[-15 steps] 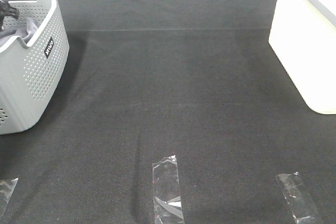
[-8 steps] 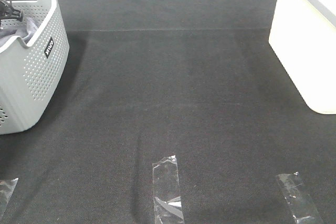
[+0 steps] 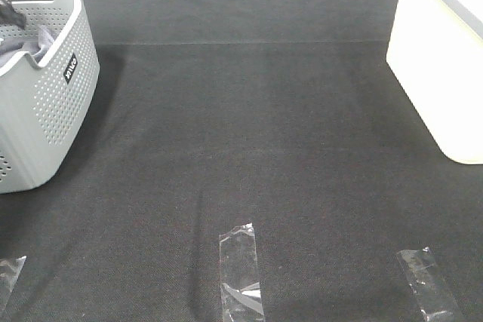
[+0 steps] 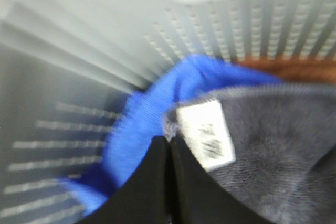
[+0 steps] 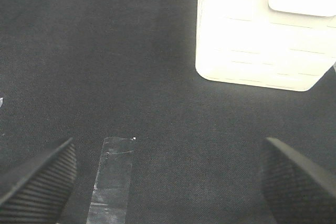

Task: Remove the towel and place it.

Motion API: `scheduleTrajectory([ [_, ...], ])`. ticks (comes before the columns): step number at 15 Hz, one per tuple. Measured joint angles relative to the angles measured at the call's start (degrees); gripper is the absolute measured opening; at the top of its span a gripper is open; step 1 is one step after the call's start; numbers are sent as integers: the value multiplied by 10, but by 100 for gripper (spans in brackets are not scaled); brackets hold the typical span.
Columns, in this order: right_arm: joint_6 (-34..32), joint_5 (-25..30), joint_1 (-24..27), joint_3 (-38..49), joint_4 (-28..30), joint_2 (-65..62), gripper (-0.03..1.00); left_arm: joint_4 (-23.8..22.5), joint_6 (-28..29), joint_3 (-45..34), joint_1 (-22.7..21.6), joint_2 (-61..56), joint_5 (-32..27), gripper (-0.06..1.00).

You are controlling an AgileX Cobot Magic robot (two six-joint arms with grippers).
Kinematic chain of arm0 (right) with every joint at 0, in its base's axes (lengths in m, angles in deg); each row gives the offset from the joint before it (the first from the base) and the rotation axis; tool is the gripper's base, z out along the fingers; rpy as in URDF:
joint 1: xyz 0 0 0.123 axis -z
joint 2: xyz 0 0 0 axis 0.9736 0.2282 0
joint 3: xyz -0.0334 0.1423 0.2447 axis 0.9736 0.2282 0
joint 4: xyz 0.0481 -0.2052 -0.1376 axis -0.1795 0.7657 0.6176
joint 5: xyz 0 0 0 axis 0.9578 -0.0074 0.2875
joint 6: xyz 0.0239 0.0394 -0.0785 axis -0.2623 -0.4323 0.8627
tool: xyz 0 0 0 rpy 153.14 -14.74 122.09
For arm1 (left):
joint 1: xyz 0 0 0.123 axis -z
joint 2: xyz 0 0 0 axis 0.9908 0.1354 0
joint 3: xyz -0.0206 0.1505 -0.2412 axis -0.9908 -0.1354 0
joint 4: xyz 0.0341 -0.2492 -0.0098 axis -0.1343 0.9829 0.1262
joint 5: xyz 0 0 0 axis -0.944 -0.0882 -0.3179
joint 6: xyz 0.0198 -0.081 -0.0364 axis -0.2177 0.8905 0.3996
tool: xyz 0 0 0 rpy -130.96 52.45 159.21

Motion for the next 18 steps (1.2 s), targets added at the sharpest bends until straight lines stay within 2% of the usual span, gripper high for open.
scheduleTrajectory([
  [4, 0, 0, 0, 0, 0, 0, 87, 16, -3, 0, 1, -108, -12, 0],
  [7, -1, 0, 0, 0, 0, 0, 87, 35, -38, 0, 24, -173, -29, 0],
  [9, -1, 0, 0, 0, 0, 0, 87, 37, -61, 0, 63, -217, -29, 0],
  [15, -1, 0, 0, 0, 0, 0, 87, 28, -68, 1, 193, -353, -24, 0],
  [18, -1, 0, 0, 0, 17, 0, 87, 26, -101, 1, 274, -390, -53, 0],
])
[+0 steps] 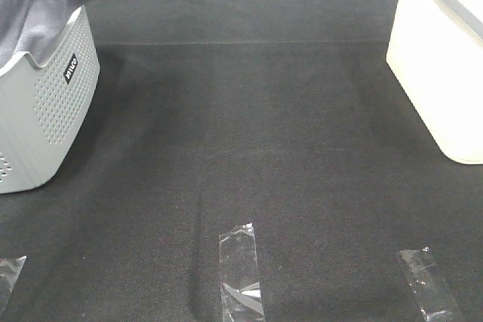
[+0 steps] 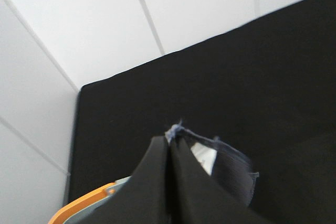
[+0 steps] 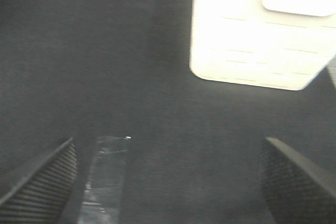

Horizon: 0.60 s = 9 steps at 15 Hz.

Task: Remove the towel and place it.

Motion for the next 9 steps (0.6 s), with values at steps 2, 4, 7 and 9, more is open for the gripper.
scheduleTrajectory([
  [2, 0, 0, 0, 0, 9, 0, 85, 0, -36, 0, 61, -6, -46, 0],
  [4, 0, 0, 0, 0, 9, 0, 84, 1, -48, 0, 111, -6, -83, 0],
  [7, 0, -1, 0, 0, -30, 17, 84, 6, -50, 0, 165, -6, -113, 0],
  [9, 2, -5, 0, 0, -91, 63, 84, 36, -50, 0, 188, -6, -126, 0],
])
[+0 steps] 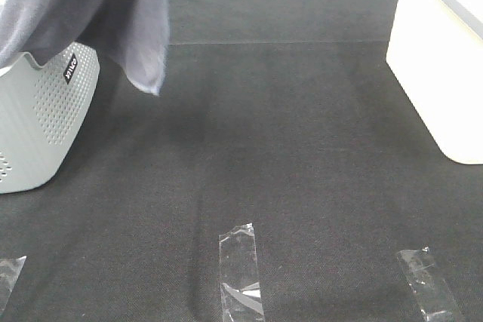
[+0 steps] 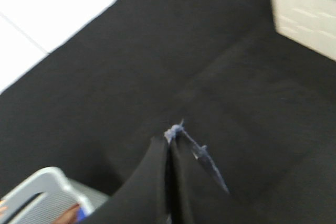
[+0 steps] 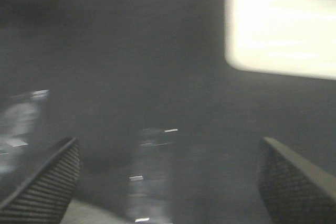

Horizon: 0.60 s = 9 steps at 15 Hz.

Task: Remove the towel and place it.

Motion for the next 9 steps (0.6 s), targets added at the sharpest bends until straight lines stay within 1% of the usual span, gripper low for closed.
scheduleTrajectory([
  [1, 11, -6, 0, 0, -37, 36, 84, 23, 0, 0, 6, 0, -7, 0],
  [2, 41, -11, 0, -1, -67, 72, 84, 56, -1, 0, 11, 0, -15, 0],
  [4, 123, -17, 0, -2, -133, 160, 83, 118, -1, -2, 16, 3, -22, 0],
  [5, 166, -25, 0, -2, -172, 200, 83, 142, -1, -8, 17, 8, -22, 0],
  [6, 213, -37, 0, -2, -219, 239, 83, 158, -1, -15, 17, 15, -23, 0],
  [8, 331, -62, 0, -2, -339, 320, 81, 175, -1, -34, 17, 28, -21, 0],
  [9, 391, -64, 0, -2, -393, 360, 80, 181, -2, -42, 17, 34, -18, 0],
])
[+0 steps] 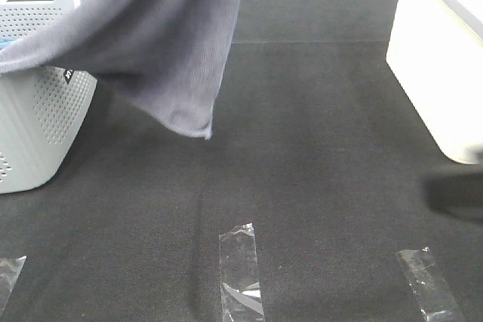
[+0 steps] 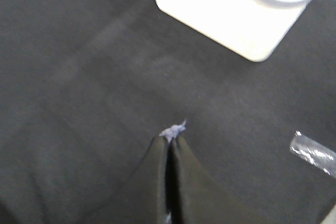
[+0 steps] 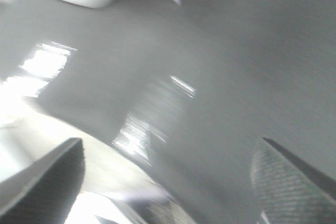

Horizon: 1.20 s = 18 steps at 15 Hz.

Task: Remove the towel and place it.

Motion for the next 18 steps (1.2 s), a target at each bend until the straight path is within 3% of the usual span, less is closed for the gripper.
scheduleTrajectory([
  [5, 303, -15, -8, 0, -231, 174, 76, 78, 0, -14, 0, 29, 49, 0],
  [9, 557, -174, -151, -5, -445, 315, 76, 116, 0, -14, 0, 36, 127, 0],
  [12, 606, -238, -201, -39, -461, 403, 76, 132, 0, -14, 0, 38, 150, 0],
  [18, 607, -226, -202, -140, -468, 548, 76, 158, -10, -14, 0, 39, 186, 0],
])
